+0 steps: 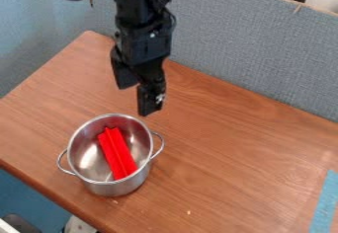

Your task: Put the red object in the metal pot

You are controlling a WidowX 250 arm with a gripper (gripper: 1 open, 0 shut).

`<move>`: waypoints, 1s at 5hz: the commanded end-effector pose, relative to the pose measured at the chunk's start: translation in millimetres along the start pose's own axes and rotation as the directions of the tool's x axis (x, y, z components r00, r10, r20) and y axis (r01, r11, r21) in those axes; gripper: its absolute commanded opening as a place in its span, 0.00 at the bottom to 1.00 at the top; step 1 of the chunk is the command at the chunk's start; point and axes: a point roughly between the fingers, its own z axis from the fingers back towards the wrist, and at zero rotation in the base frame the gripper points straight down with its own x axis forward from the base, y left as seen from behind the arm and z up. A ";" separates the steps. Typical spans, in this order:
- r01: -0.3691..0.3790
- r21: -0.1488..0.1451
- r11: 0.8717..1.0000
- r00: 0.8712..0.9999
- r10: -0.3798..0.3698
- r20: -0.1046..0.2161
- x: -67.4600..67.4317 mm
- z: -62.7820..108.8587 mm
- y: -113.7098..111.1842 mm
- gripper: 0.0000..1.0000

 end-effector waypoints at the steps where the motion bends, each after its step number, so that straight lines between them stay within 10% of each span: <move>1: 0.237 0.009 0.972 0.972 -0.237 0.012 25.8 24.9 36.4 1.00; 2: 0.465 -0.027 0.885 0.885 -0.465 0.015 37.9 37.9 55.8 0.00; 3: 0.291 -0.089 0.952 0.956 -0.286 0.063 20.7 27.8 22.9 1.00; 4: 0.051 -0.112 0.992 0.994 -0.040 0.098 5.6 21.4 -13.7 1.00; 5: -0.095 -0.159 0.983 0.992 0.107 0.065 -1.6 12.1 -32.4 1.00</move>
